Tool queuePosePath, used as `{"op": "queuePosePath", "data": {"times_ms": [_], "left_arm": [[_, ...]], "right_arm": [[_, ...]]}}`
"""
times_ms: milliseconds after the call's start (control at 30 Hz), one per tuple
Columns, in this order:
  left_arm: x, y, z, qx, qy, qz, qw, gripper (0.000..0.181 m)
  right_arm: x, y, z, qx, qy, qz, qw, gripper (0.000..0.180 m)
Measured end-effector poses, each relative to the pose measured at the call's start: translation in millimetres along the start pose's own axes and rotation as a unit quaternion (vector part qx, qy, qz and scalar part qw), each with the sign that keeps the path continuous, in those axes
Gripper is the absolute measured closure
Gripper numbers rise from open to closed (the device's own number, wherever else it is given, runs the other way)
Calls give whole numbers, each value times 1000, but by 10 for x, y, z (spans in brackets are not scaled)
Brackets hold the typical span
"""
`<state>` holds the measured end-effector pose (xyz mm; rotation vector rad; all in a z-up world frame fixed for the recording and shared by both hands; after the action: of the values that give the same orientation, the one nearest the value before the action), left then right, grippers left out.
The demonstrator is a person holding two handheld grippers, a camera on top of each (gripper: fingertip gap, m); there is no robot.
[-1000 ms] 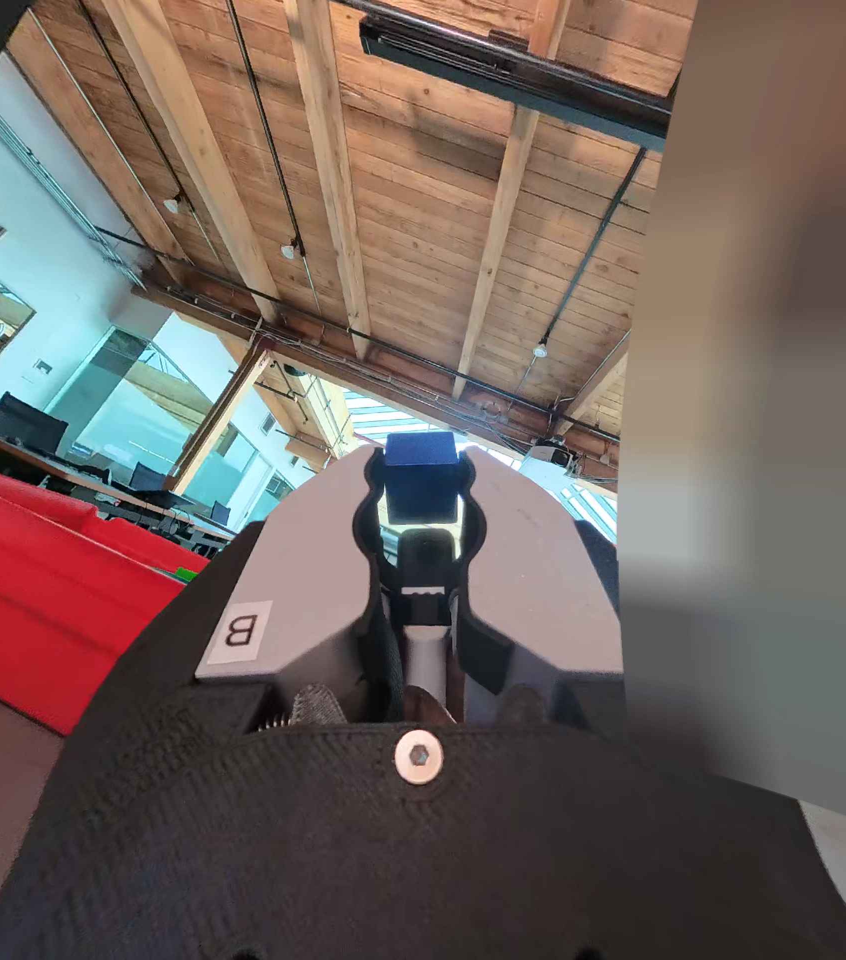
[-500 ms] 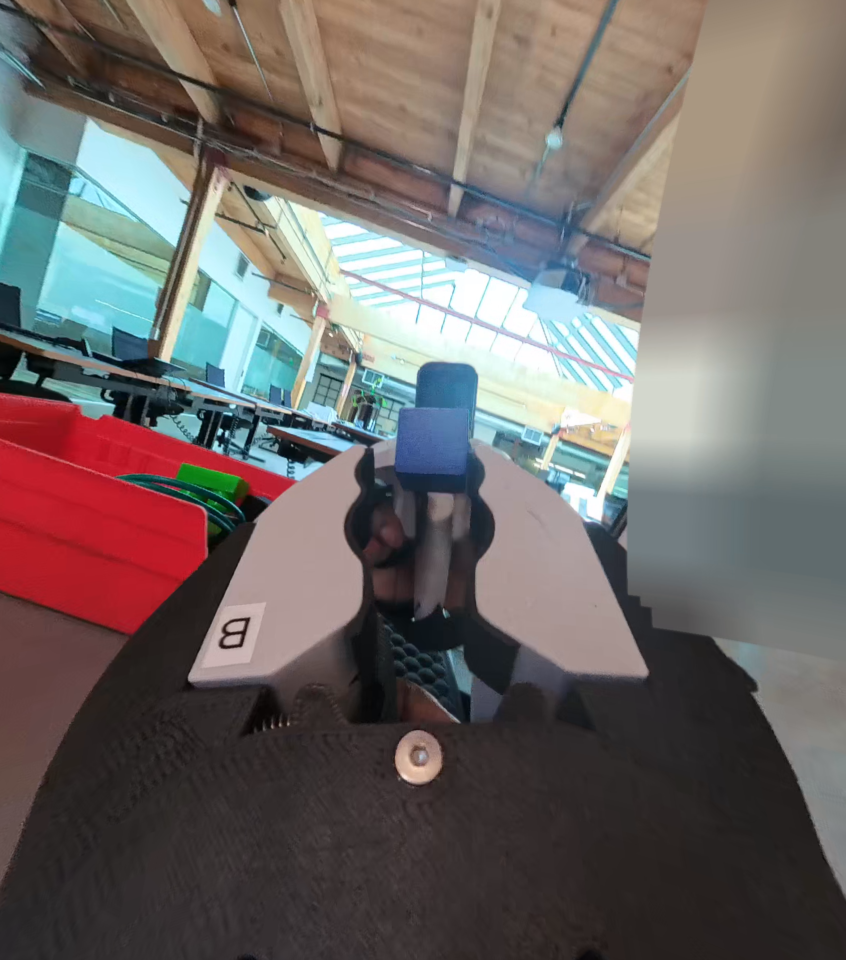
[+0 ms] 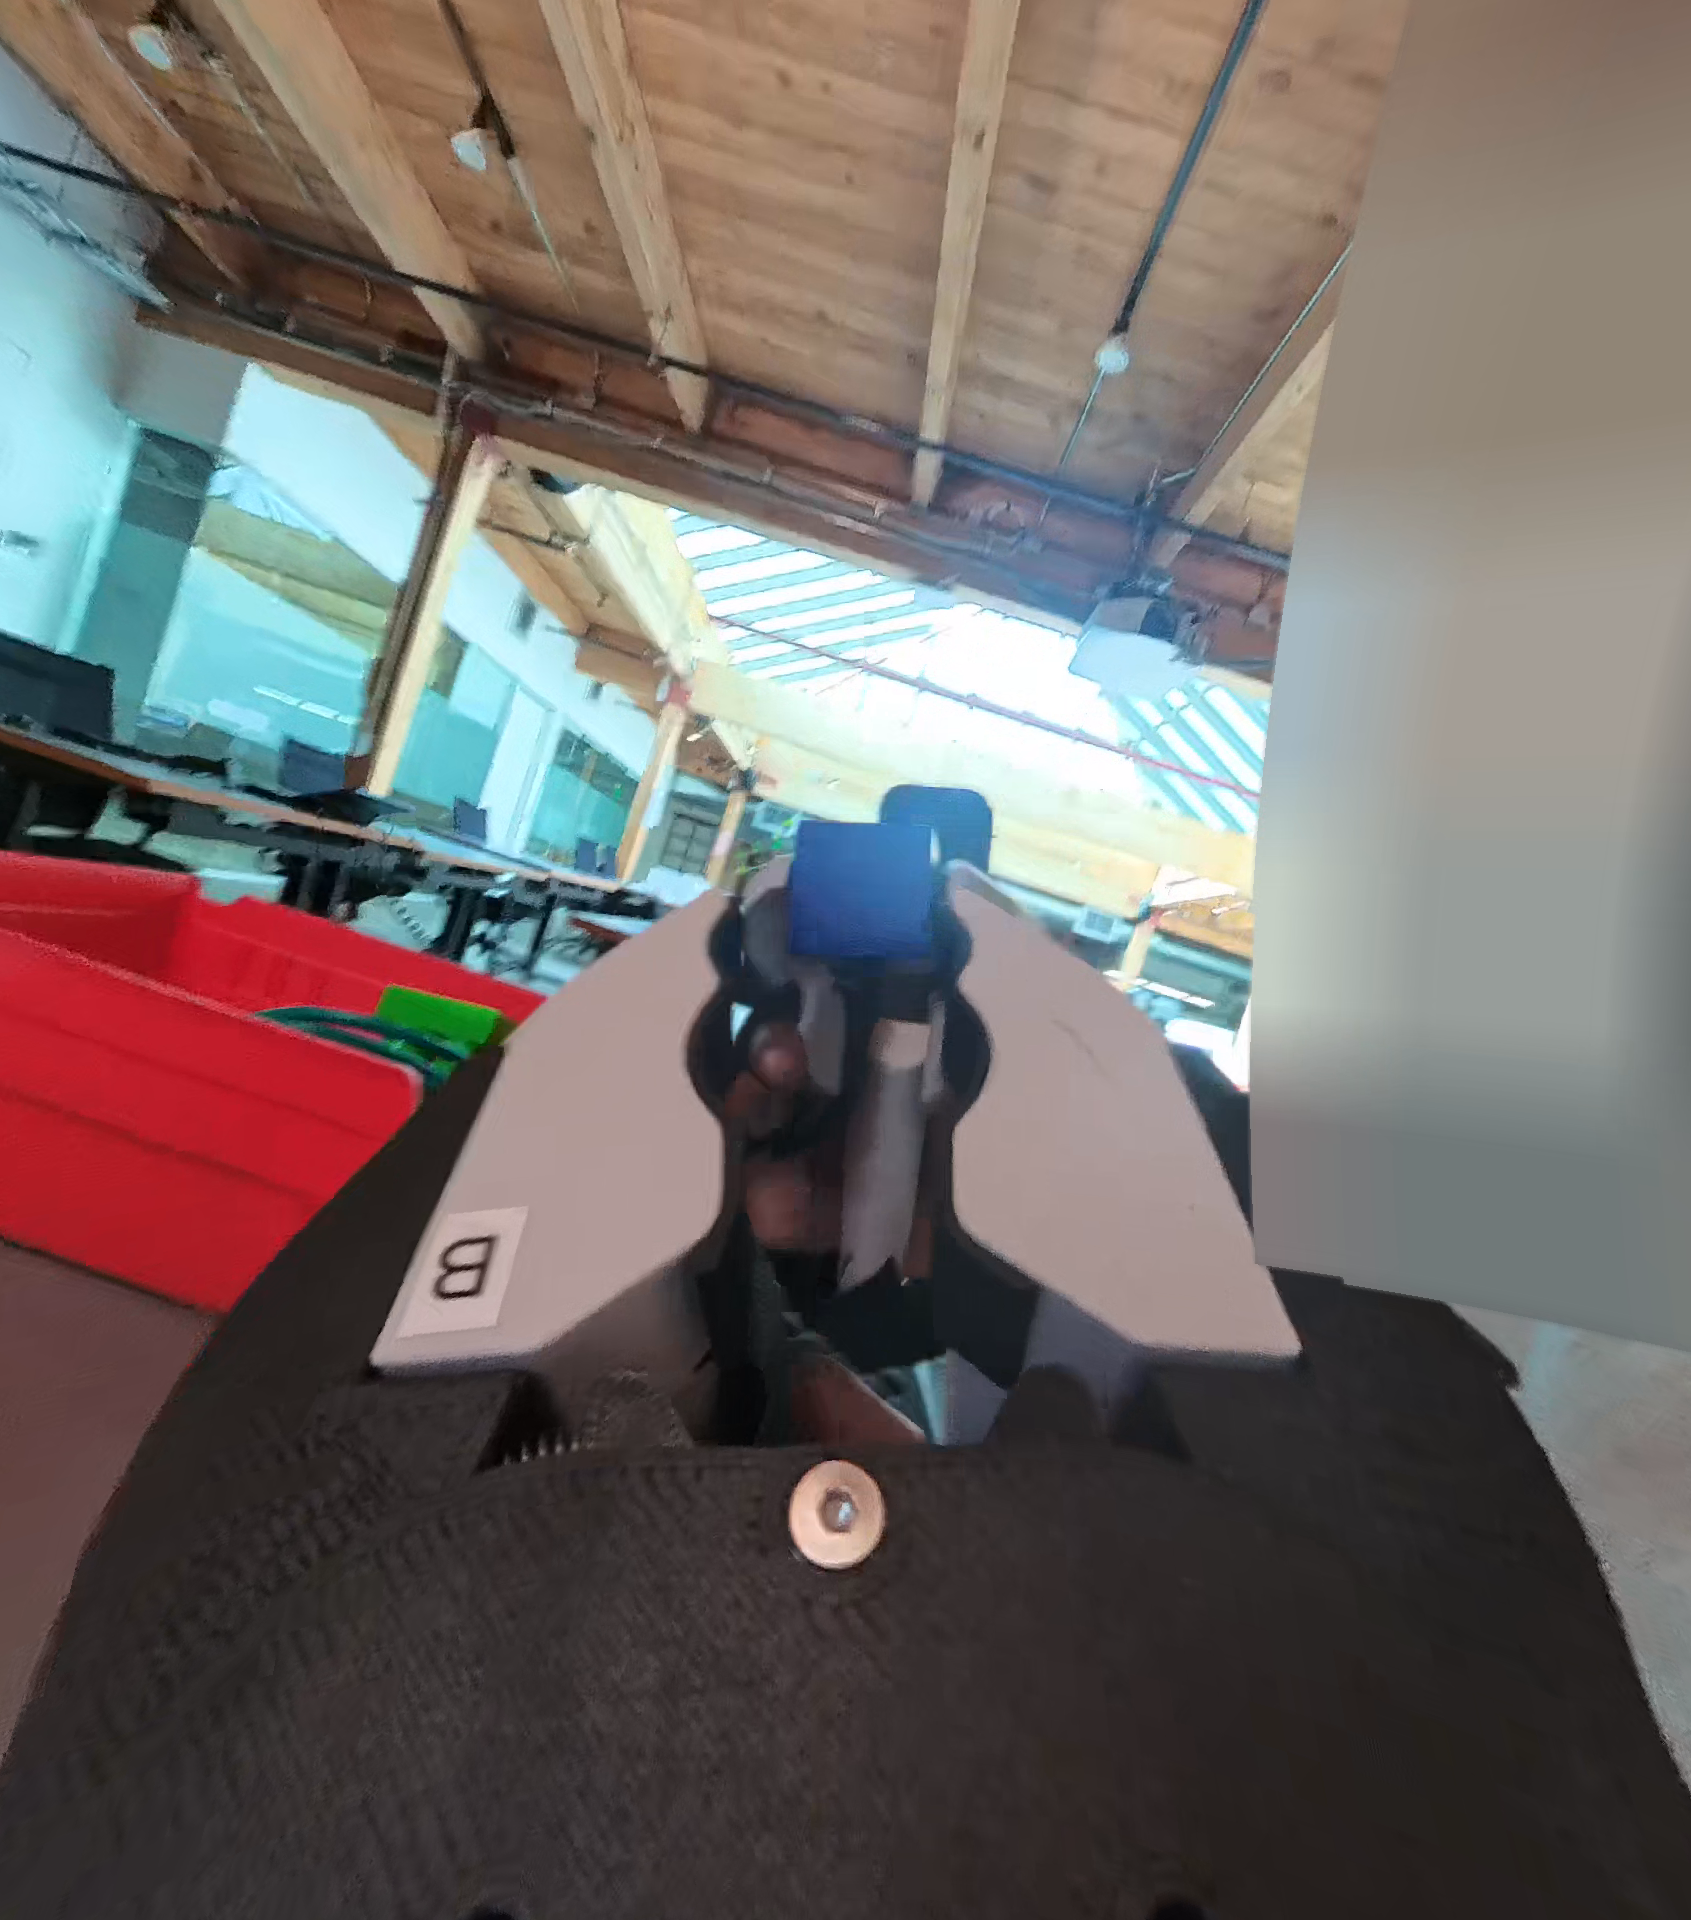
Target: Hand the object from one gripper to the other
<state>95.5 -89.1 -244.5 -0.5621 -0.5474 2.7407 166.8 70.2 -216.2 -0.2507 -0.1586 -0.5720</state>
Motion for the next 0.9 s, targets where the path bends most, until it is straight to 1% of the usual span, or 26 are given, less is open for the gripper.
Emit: {"op": "queuePosePath", "data": {"times_ms": [33, 100, 167, 233, 300, 367, 433, 533, 600, 667, 900], "left_arm": [[13, 12, 35, 8, -4, 28, 1000, 129], [48, 44, 109, 34, -20, 90, 995, 100], [52, 88, 179, 64, -45, 121, 990, 72], [23, 139, 255, 73, -72, 132, 986, 64], [-18, 185, 340, 62, -105, 138, 983, 57], [-69, 231, 426, 38, -136, 129, 982, 53], [-93, 284, 501, 25, -149, 127, 980, 49], [-95, 376, 580, 11, -168, 135, 977, 48], [-96, 422, 614, 15, -175, 141, 974, 48], [-103, 460, 638, 19, -184, 146, 972, 48], [-100, 548, 710, 26, -202, 166, 965, 48]], "right_arm": [[-7, 42, 47, 8, 13, -8, 1000, 153], [-40, 164, 181, 29, 52, -45, 997, 152], [-103, 315, 350, 67, 99, -109, 987, 153], [-200, 475, 532, 110, 143, -188, 965, 153], [-363, 628, 676, 172, 167, -277, 930, 153], [-576, 760, 753, 239, 172, -355, 887, 153], [-794, 852, 747, 298, 157, -389, 857, 152], [-1099, 943, 658, 349, 111, -413, 834, 152], [-1273, 1009, 589, 379, 86, -441, 809, 152], [-1413, 1060, 516, 402, 65, -458, 790, 152], [-1594, 1091, 347, 458, 38, -479, 748, 152]]}}
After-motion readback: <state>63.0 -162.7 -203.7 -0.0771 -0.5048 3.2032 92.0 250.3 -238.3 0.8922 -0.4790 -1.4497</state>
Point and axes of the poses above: each gripper's, where its closed fingertips meet, y back along the fingers, z out of its top, x = y × z across the jaws, the point moved 10 cm from there along y, back along the fingers, and after that the axes turned 6 degrees about x, right-handed, at the moved point
